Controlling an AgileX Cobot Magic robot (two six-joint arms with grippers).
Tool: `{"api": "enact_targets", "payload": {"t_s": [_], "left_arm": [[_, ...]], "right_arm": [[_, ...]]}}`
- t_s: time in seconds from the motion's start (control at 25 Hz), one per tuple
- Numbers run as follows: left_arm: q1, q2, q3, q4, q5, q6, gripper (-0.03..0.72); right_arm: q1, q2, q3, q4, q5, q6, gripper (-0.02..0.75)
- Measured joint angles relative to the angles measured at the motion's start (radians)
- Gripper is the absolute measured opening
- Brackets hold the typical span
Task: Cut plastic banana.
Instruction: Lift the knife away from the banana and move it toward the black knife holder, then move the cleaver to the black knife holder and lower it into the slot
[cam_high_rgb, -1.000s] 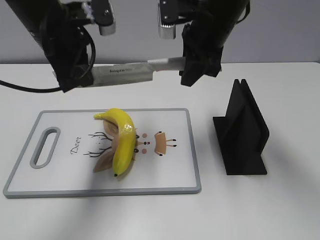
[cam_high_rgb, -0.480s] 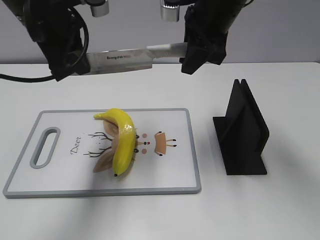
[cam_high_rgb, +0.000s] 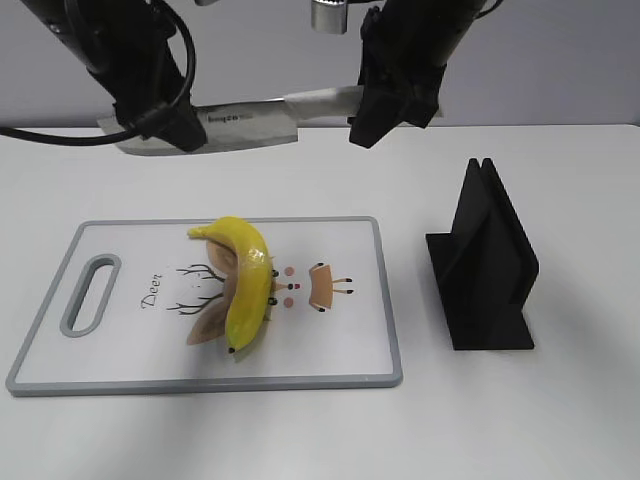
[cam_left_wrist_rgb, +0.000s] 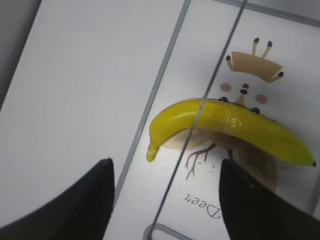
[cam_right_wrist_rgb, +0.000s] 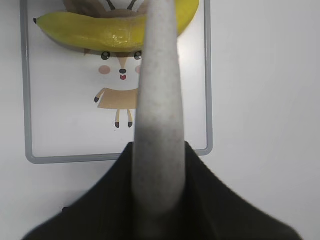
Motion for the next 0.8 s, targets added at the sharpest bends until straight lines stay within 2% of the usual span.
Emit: {"api": "enact_targets", "payload": {"t_s": [0.24,0.4,0.64,0.8], "left_arm": [[0.000,-0.063,0.000,0.084,-0.007,-0.036,0.636],[0.000,-0.141,0.000,0.158,0.014,-0.179,0.623],[0.009,-0.263,0.000,0.290,0.137,-0.652,0.605],[0.079,-0.298,0.000,0.391,0.226,-0.939,0.599]], "right_arm": [[0.000,0.000,0.000,0.000,0.000,0.003,0.167],[0.000,0.000,0.000,0.000,0.000,0.075,0.167],[0.000,-0.032,0.000,-0.006,-0.006,0.377,0.167],[0.000,-0.071,0.000,-0.025,-0.003,0.546,0.167]]}}
